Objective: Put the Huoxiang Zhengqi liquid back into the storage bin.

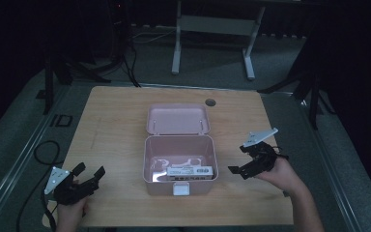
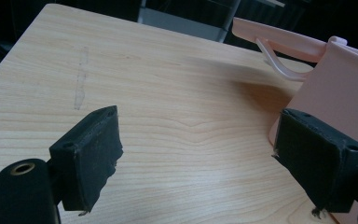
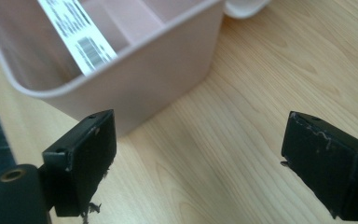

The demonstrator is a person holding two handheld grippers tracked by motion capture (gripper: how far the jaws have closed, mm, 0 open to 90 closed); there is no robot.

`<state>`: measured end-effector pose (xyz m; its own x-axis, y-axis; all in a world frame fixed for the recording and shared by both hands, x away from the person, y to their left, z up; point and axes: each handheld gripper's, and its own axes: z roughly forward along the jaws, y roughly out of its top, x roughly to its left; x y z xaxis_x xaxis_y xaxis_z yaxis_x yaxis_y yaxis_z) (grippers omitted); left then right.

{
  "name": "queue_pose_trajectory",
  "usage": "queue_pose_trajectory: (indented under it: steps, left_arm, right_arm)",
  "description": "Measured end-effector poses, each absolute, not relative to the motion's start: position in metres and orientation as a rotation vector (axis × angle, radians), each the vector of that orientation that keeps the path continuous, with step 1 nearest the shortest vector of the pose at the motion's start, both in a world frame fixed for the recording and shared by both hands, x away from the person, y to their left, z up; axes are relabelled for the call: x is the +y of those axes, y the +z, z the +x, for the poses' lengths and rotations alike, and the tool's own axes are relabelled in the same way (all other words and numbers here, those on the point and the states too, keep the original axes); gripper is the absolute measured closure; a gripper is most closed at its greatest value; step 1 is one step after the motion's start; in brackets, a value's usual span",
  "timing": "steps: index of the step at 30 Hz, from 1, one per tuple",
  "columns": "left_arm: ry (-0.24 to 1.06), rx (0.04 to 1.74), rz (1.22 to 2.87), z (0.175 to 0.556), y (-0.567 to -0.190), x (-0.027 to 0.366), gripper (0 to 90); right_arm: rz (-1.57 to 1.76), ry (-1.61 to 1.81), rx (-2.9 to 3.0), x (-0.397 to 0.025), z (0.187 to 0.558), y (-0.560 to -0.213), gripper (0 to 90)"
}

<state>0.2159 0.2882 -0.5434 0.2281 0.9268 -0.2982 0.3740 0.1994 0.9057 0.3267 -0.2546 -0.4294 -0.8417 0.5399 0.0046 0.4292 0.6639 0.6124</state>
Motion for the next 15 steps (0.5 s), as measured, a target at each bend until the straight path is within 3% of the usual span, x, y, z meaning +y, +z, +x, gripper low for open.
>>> queue_pose_trajectory:
  steps: [15]
  left_arm:
    - [0.622,1.343,1.389,0.215,-0.543,0.287,15.0]
  right_arm:
    - [1.02,1.011,2.497,-0.293,0.311,-0.467,10.1]
